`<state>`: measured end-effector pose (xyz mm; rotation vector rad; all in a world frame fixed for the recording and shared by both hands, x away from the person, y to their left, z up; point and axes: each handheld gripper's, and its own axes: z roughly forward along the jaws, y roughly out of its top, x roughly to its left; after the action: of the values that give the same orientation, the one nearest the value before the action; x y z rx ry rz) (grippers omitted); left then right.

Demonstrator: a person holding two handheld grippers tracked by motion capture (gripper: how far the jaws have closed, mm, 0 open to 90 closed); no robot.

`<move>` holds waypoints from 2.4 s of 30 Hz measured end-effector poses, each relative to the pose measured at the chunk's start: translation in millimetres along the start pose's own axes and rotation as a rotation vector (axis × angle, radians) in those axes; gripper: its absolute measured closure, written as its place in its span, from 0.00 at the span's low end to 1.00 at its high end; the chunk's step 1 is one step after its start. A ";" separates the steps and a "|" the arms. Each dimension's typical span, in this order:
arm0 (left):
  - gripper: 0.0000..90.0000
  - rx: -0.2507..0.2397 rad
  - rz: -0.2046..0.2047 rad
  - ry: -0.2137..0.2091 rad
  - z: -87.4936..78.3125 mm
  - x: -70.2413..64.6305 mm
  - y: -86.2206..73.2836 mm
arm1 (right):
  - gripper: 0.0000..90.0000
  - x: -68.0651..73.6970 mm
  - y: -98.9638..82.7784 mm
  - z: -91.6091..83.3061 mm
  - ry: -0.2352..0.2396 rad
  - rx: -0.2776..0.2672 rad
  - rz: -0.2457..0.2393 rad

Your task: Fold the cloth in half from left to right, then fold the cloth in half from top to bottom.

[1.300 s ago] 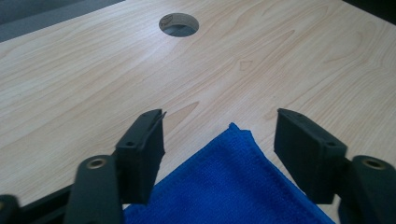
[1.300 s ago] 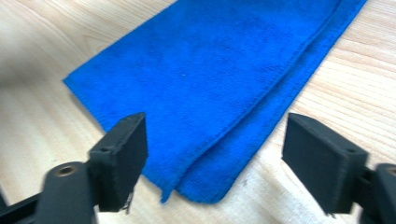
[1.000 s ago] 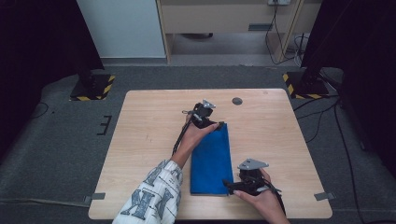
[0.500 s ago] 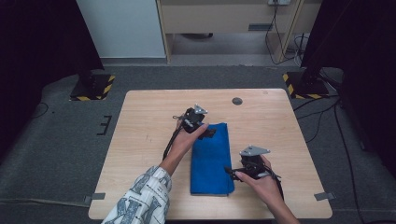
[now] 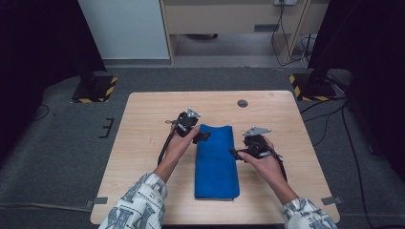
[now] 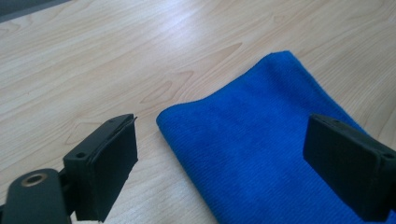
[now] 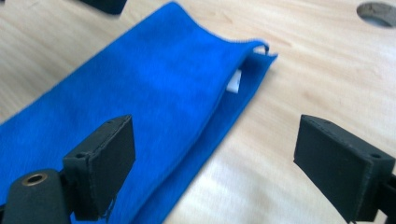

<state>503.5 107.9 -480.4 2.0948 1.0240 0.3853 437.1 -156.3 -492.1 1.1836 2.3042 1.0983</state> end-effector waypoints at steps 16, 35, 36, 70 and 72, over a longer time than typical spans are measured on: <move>0.10 -0.016 -0.028 -0.018 -20.7 10.8 7.2 | 0.17 -6.8 58.5 4.0 0.015 -0.004 -0.058; 0.19 0.027 -0.097 0.010 19.0 39.2 4.2 | 0.30 -35.4 71.6 48.9 -0.006 0.059 0.001; 0.19 0.031 -0.093 0.010 20.3 39.2 4.1 | 0.31 -36.7 70.8 51.6 -0.004 0.057 0.009; 0.44 0.127 -0.102 0.063 51.4 32.8 -7.2 | 0.51 -41.2 55.3 103.0 -0.058 0.181 0.134; 0.44 0.126 -0.096 0.064 51.8 31.8 -7.3 | 0.50 -40.6 54.7 103.7 -0.061 0.178 0.131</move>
<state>548.3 109.4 -522.2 2.1465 1.2093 0.3494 551.8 -118.6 -520.3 1.4320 2.3451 0.9000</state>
